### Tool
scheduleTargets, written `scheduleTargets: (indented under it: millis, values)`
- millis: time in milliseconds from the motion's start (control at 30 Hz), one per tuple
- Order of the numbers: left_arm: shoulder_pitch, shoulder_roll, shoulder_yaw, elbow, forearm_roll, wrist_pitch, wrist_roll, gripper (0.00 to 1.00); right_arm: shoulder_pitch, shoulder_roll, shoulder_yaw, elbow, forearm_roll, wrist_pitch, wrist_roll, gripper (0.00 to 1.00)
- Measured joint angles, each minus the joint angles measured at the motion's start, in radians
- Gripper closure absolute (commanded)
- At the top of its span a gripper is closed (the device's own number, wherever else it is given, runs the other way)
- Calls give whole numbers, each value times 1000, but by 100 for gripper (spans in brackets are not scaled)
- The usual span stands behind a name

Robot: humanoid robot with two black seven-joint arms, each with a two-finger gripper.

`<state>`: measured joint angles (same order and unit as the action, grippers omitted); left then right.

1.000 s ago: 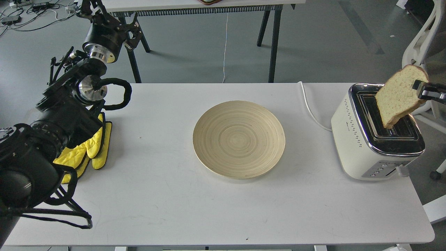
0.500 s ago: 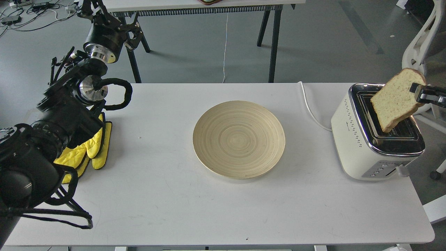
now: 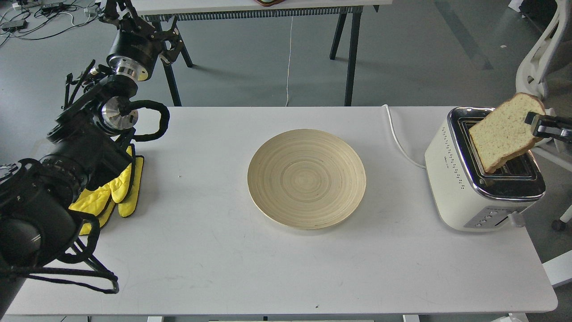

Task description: Put bread in toaster with right arm

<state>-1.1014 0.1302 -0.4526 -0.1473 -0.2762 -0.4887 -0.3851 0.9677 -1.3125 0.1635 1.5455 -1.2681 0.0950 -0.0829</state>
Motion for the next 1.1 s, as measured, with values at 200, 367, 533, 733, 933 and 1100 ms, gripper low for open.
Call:
scheduleTargets:
  millis: [200,367,533,733,933,1100]
  values:
    - [0,0,0,0,0,0,0,0,-30,31,0,-3,-6,0,0,68]
    - [0,-1,0,0,0,0,0,0,-33,54,4,-9,-4,-7,5,6]
    - [0,-1,0,0,0,0,0,0,-33,59,22,-12,5,-18,11,6]
    - [0,-1,-1,0,0,0,0,0,-32,90,111,-13,87,-57,50,1]
    - [0,-1,-2,0,0,0,0,0,-32,211,225,-102,372,-75,72,1]
    - [0,3,-4,0,-1,0,0,0,-32,339,339,-233,514,-73,111,1]
